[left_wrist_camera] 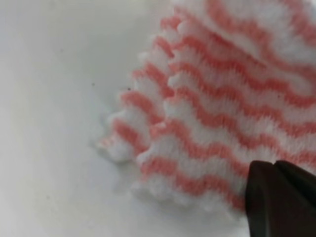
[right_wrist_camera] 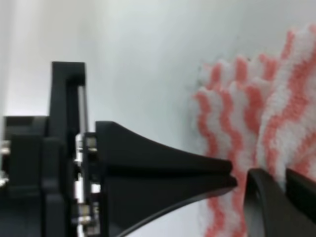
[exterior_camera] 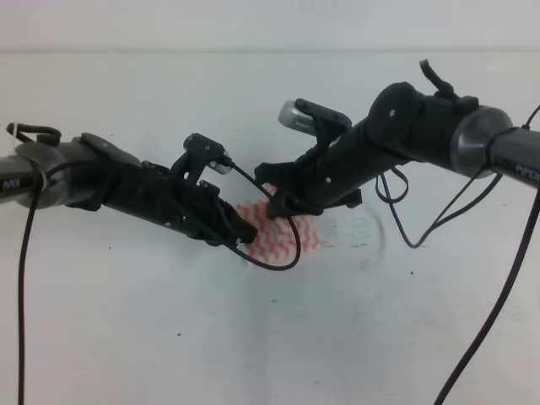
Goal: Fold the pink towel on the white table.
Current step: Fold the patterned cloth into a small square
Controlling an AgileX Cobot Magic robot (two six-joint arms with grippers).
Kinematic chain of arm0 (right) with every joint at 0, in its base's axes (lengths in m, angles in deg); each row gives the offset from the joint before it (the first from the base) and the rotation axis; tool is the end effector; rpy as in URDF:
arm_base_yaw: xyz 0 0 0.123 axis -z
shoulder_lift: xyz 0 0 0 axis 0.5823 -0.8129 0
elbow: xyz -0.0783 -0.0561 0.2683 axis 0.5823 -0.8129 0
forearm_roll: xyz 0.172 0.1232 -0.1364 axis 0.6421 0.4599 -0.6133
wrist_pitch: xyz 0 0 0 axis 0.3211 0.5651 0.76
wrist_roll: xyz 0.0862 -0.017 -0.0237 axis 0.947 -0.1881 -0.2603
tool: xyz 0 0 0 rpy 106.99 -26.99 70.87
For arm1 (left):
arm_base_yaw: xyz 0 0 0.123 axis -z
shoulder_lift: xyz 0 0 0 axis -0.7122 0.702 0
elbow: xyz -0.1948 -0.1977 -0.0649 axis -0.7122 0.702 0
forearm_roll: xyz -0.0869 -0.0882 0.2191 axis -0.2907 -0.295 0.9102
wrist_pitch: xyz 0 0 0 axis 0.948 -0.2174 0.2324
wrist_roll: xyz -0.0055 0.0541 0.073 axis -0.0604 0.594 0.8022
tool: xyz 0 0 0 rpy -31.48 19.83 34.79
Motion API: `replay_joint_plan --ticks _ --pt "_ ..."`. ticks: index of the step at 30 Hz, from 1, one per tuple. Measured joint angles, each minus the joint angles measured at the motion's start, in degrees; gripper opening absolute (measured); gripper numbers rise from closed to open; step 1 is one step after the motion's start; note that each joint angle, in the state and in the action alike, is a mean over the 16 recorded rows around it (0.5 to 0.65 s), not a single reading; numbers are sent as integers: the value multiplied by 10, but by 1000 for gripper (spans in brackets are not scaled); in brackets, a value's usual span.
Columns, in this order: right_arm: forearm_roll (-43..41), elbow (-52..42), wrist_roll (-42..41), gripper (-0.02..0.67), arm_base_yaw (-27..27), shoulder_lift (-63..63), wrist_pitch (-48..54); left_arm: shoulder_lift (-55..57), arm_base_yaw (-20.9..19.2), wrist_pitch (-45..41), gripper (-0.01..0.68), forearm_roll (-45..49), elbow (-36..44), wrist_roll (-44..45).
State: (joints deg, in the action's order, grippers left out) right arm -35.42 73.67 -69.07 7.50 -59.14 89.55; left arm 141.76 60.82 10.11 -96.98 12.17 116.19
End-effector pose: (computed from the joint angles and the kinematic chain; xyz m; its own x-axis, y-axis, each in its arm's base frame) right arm 0.3898 0.2520 0.1938 -0.9564 -0.0336 -0.2901 -0.1984 0.8038 0.5609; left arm 0.3862 -0.1659 0.1398 -0.5190 0.5420 -0.6610 0.8393 0.4695 -0.2740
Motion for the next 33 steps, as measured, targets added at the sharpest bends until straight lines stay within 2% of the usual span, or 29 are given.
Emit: replay_joint_plan --ticks 33 --pt "-5 16 0 -9 -10 -16 10 0 0 0 0 0 0 0"
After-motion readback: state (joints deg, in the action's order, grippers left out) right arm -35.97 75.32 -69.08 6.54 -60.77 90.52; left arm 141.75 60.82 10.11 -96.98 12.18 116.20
